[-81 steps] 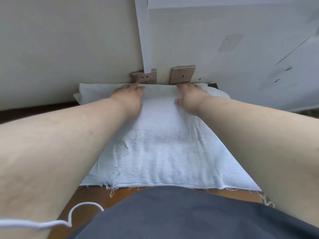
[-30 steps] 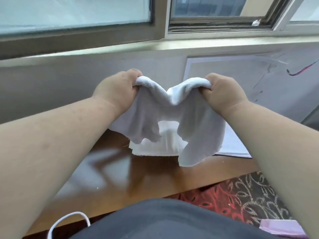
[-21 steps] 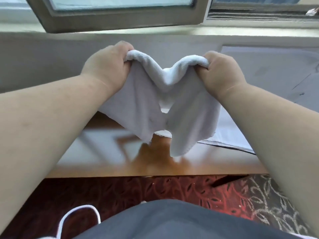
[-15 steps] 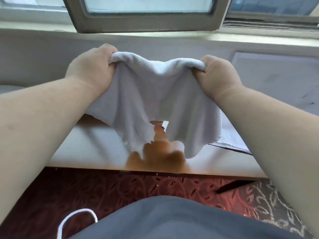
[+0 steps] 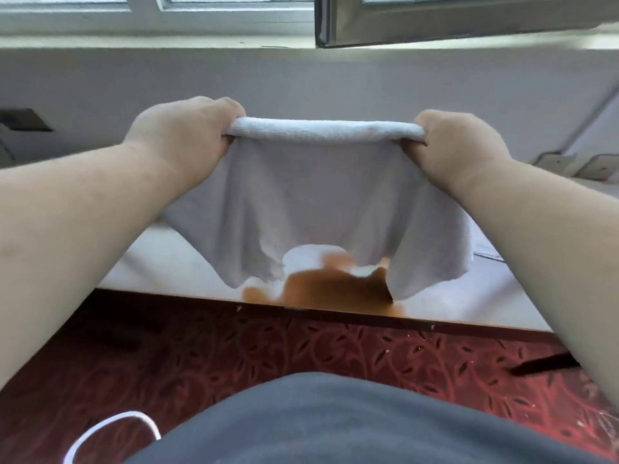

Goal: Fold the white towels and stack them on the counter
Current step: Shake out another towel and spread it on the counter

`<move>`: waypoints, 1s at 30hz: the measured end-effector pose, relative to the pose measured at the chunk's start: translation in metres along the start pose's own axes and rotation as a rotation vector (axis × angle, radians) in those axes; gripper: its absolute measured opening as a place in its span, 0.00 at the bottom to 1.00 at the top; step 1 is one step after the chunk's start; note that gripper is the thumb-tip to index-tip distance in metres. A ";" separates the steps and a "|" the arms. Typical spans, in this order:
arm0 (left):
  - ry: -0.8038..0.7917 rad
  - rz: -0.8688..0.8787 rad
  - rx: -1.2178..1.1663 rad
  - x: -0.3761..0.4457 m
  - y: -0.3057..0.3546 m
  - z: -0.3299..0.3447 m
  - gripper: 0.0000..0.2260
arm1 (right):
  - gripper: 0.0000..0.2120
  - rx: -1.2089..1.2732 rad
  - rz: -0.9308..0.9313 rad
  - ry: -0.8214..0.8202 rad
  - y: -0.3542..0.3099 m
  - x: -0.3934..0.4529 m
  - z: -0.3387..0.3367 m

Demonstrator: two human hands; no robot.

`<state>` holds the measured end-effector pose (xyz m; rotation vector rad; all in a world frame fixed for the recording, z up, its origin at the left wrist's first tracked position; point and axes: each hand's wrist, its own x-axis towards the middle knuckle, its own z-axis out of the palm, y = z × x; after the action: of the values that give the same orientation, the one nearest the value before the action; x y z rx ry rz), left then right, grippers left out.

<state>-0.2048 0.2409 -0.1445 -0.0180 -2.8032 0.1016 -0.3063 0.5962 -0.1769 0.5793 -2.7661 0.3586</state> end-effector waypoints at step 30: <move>-0.466 -0.010 -0.160 0.041 0.031 0.132 0.13 | 0.15 0.299 0.018 -0.533 -0.104 0.049 0.152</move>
<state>-0.2873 0.2639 -0.2570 -0.0201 -3.2685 -0.1404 -0.3402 0.4409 -0.2826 0.8229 -3.2506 0.7236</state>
